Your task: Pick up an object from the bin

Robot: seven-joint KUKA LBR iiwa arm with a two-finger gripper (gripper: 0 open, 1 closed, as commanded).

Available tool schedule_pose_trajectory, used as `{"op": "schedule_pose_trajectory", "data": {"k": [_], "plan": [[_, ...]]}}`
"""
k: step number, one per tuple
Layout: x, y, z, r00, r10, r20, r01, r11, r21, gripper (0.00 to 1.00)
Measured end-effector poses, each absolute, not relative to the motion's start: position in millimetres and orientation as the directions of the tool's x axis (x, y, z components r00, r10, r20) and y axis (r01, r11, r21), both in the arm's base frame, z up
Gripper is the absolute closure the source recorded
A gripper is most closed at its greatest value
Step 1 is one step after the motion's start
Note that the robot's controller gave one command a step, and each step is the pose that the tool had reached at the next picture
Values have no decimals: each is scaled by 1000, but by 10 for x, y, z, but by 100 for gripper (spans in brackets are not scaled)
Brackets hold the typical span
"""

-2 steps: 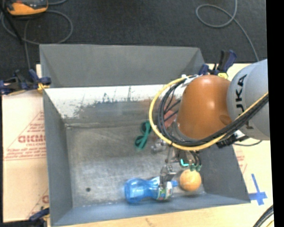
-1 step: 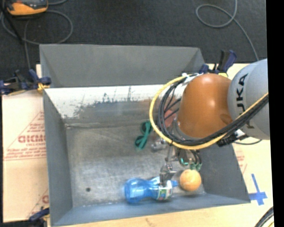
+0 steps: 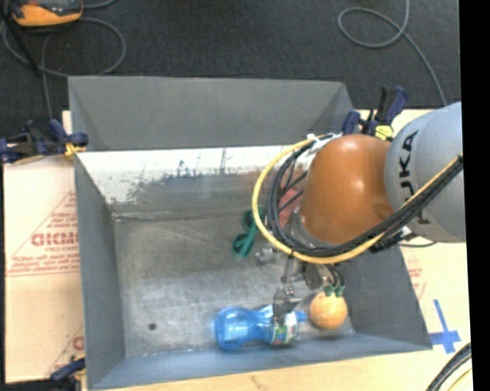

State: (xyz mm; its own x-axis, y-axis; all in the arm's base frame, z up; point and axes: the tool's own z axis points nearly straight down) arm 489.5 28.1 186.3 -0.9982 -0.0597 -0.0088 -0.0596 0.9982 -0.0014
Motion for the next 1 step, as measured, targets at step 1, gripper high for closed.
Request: {"op": "schedule_pose_trajectory", "data": {"k": [1], "plan": [[4819, 305, 1276, -945, -327, -8, -327, 945, -2, 0]]}}
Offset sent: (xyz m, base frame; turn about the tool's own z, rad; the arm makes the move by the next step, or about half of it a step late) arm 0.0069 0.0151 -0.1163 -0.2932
